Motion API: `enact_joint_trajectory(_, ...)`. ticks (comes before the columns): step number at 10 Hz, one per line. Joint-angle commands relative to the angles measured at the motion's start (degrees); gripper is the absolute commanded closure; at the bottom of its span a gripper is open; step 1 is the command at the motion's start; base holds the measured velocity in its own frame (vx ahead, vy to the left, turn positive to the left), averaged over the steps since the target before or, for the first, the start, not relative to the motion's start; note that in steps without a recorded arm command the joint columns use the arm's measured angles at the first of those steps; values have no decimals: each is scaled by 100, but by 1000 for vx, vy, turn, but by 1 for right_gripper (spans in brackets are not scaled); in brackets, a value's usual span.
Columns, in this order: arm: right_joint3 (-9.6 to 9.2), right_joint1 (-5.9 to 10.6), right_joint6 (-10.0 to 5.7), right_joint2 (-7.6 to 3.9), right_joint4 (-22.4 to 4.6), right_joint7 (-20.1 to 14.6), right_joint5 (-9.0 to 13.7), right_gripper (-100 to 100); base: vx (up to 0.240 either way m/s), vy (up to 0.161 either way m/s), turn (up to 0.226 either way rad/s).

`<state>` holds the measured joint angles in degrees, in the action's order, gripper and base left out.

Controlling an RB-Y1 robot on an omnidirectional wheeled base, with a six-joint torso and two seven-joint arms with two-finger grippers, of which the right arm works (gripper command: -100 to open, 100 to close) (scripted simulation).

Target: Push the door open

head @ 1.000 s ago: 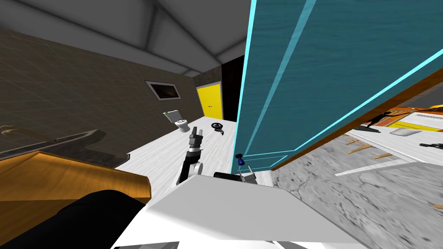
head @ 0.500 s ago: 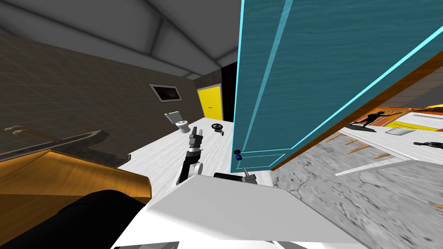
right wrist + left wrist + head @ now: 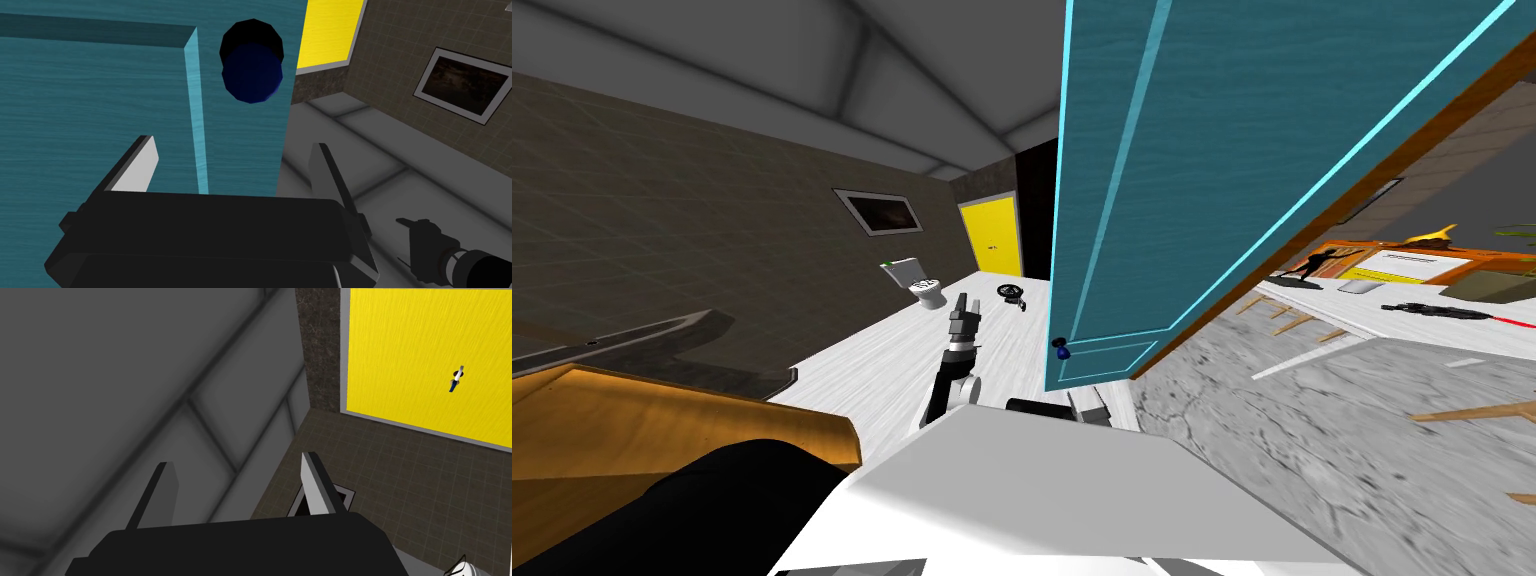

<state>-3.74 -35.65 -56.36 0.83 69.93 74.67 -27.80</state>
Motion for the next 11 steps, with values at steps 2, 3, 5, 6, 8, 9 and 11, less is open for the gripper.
enact_joint_trajectory(2, 25, 3, -16, 115, -35, 6, 33, -100, -64, 48, -32)
enact_joint_trajectory(3, 115, 177, 18, -62, -102, -123, -51, -100, 51, 59, -63)
enact_joint_trajectory(5, 247, 441, 81, -234, -193, -324, -183, -100, 133, 92, -78)
enact_joint_trajectory(6, 298, 542, 105, -274, -227, -401, -234, -100, 125, 82, -52)
enact_joint_trajectory(8, 401, 749, 154, -319, -299, -558, -337, -100, 108, 79, -54)
enact_joint_trajectory(9, 452, 849, 178, -322, -333, -635, -387, -100, 99, 80, -56)
enact_joint_trajectory(11, 544, 1032, 221, -296, -396, -775, -479, -100, 93, 70, -48)
